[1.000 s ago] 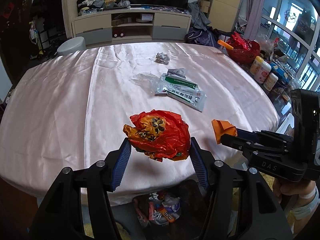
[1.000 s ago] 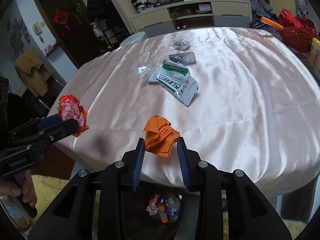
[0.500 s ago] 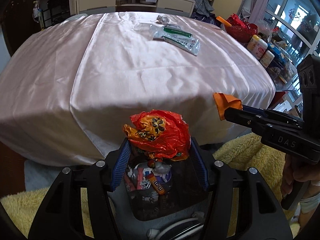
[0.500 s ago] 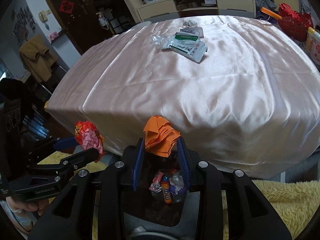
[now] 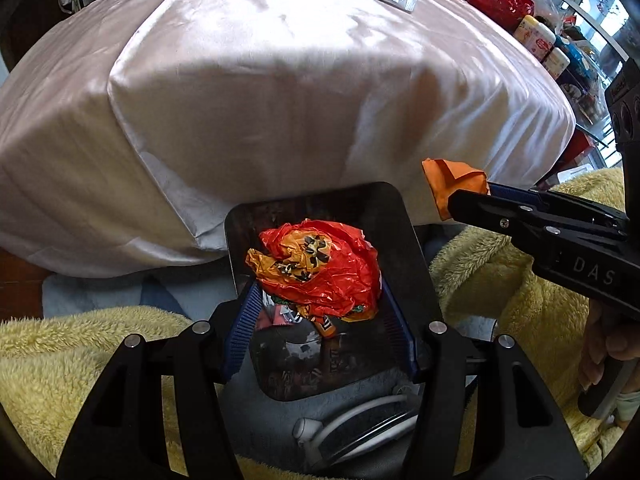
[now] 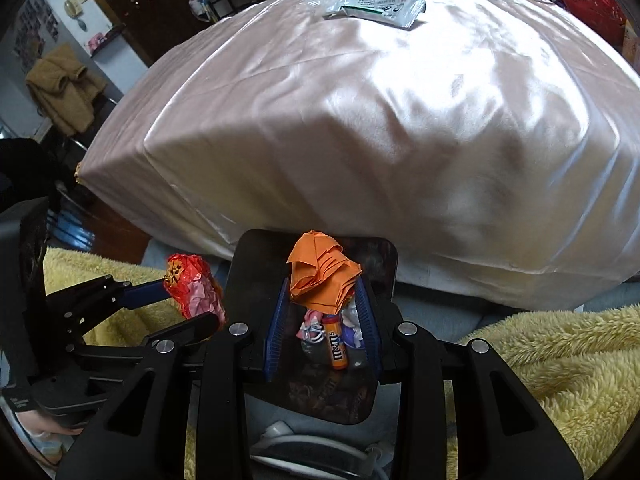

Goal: Collect trash
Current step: 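Lower both tools over the bin and open them to drop the napkin and wrapper, then grasp the clear plastic bag with the left tool while the right tool grasps the white-green packet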

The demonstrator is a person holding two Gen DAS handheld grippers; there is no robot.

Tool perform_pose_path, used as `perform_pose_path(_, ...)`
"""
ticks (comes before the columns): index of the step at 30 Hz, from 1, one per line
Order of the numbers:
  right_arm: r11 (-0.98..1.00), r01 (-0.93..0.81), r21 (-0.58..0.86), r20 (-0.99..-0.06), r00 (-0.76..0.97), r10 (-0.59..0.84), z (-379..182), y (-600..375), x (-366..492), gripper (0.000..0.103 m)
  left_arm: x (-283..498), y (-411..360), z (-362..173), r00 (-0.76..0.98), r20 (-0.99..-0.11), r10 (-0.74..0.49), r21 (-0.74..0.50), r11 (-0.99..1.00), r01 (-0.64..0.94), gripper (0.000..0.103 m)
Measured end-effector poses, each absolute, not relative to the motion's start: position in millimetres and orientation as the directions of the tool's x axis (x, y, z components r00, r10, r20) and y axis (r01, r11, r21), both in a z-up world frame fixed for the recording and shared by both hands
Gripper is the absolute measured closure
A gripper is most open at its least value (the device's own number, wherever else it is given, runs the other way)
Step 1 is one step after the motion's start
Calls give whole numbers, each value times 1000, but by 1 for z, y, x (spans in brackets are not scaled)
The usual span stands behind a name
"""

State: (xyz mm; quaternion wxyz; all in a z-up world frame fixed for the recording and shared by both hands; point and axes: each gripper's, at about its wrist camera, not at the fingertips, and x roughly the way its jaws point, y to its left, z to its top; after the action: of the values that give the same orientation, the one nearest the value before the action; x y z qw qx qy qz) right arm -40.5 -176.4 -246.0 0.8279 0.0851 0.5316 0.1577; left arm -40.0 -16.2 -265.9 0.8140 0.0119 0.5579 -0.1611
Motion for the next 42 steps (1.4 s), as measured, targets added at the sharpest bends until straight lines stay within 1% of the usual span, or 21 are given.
perform_pose_path(11, 928, -163, 336, -862, 344, 373, -254, -174, -29, 66, -36, -17, -274, 296, -921, -252, -168, 945, 280, 47)
perform_pose_path(13, 926, -161, 342, -861, 341, 377, -255, -175, -28, 64, -35, -17, -274, 294, -921, -254, -173, 945, 277, 46)
perform_pose_path(14, 926, -157, 344, -861, 341, 377, -255, -175, -27, 63, -34, -15, -275, 293, -921, -255, -175, 946, 274, 44)
perform_pose_path(15, 926, -153, 345, -862, 340, 377, -256, -175, -27, 60, -33, -15, -275, 293, -922, -255, -177, 947, 268, 41)
perform_pose_path(17, 925, -139, 353, -862, 336, 380, -258, -177, -25, 53, -32, -13, -276, 291, -923, -253, -180, 950, 256, 37)
perform_pose_path(18, 926, -132, 354, -863, 337, 377, -259, -178, -25, 43, -31, -12, -276, 290, -923, -253, -182, 951, 250, 35)
perform_pose_path(19, 926, -125, 355, -862, 340, 377, -259, -179, -25, 38, -31, -11, -276, 290, -923, -253, -183, 952, 246, 33)
perform_pose_path(20, 927, -122, 355, -861, 344, 375, -258, -181, -25, 37, -31, -10, -276, 290, -923, -252, -184, 953, 242, 30)
perform_pose_path(21, 929, -119, 352, -861, 348, 371, -257, -182, -25, 33, -31, -9, -276, 292, -923, -251, -183, 953, 239, 25)
perform_pose_path(22, 930, -114, 348, -860, 355, 366, -256, -184, -25, 29, -31, -9, -275, 293, -923, -249, -181, 954, 238, 23)
perform_pose_path(23, 932, -110, 346, -860, 361, 362, -254, -185, -25, 27, -30, -9, -275, 295, -924, -243, -176, 956, 236, 17)
perform_pose_path(24, 933, -106, 343, -859, 367, 357, -253, -187, -25, 21, -30, -8, -275, 298, -924, -238, -172, 957, 233, 14)
perform_pose_path(25, 936, -102, 338, -858, 375, 351, -251, -189, -24, 19, -29, -7, -274, 299, -924, -237, -171, 958, 230, 13)
perform_pose_path(29, 939, -83, 334, -850, 403, 339, -242, -200, -23, 18, -24, -2, -267, 309, -921, -236, -172, 960, 222, 12)
perform_pose_path(31, 940, -73, 333, -844, 421, 332, -236, -208, -22, 16, -22, 1, -261, 326, -916, -233, -165, 961, 223, 11)
perform_pose_path(38, 940, -66, 333, -813, 485, 322, -209, -225, -9, 15, -9, 7, -225, 410, -883, -231, -143, 962, 234, 11)
perform_pose_path(40, 942, -67, 330, -803, 505, 317, -200, -228, -3, 10, -3, 8, -214, 433, -871, -231, -139, 962, 234, 11)
perform_pose_path(42, 945, -68, 319, -795, 523, 306, -192, -231, 2, 10, 2, 10, -204, 451, -861, -234, -139, 962, 233, 11)
